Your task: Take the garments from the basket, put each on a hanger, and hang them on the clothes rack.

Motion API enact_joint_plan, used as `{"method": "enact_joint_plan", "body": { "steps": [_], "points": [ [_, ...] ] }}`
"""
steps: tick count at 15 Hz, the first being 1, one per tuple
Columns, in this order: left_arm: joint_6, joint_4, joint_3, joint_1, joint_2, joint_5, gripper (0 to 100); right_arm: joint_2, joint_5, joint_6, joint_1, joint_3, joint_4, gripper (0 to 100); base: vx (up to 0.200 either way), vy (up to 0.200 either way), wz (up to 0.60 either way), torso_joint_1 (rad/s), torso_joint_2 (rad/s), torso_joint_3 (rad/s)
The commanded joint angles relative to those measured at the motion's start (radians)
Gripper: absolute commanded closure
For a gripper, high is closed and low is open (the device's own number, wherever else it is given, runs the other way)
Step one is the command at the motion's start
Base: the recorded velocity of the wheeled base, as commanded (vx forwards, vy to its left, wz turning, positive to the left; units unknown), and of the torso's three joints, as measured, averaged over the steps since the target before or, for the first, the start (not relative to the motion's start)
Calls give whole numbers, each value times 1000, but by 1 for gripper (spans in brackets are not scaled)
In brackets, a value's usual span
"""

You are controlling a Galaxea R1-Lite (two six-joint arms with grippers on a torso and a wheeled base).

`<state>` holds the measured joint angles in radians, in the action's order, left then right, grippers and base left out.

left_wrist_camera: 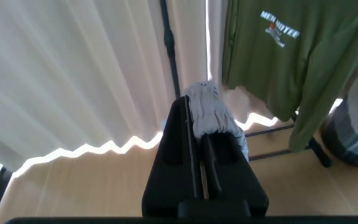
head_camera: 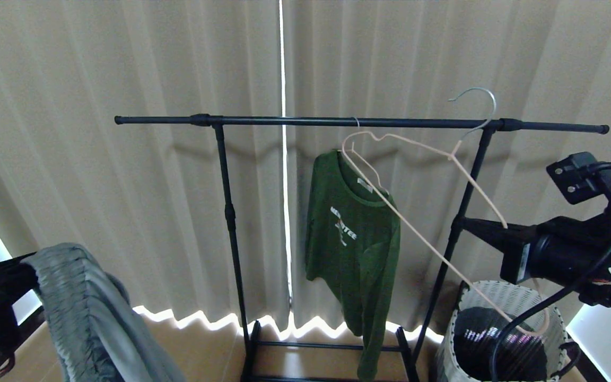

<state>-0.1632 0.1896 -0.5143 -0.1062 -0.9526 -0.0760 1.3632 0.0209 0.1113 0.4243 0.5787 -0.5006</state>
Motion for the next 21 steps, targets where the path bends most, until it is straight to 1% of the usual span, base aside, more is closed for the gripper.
{"method": "enact_joint_plan", "body": {
  "steps": [1,2,3,4,5,6,7,9,10,13,16,21],
  "points": [
    [31,1,-142,-107,-227,81,100,22,-13,-10,83,-19,8,100,0,0,0,0,0,0],
    [59,1,-214,-171,-310,174,100,17,-19,-10,133,-28,8,100,0,0,0,0,0,0],
    [67,-1,-259,-201,-368,240,100,16,-22,-10,179,-31,8,100,0,0,0,0,0,0],
    [63,-2,-288,-210,-403,277,100,16,-24,-8,211,-37,2,100,0,0,0,0,0,0],
    [62,-2,-336,-213,-465,317,100,16,-25,-7,269,-48,-1,100,0,0,0,0,0,0],
    [63,-2,-360,-213,-496,329,100,17,-25,-5,295,-54,-3,100,0,0,0,0,0,0],
    [73,-1,-409,-213,-554,340,100,19,-33,-4,349,-63,-3,100,0,0,0,0,0,0],
    [83,-1,-451,-213,-600,343,100,19,-67,1,404,-73,-3,100,0,0,0,0,0,0],
    [85,-1,-472,-213,-621,357,100,24,-73,4,438,-73,-3,100,0,0,0,0,0,0],
    [105,-2,-501,-210,-664,361,100,37,-73,67,516,-62,-4,100,0,0,0,0,0,0],
    [119,-2,-501,-210,-664,361,100,74,-70,68,522,-45,-7,100,0,0,0,0,0,0],
    [120,-4,-500,-210,-663,361,100,114,-65,68,522,-10,-7,100,0,0,0,0,0,0]
  ]
}}
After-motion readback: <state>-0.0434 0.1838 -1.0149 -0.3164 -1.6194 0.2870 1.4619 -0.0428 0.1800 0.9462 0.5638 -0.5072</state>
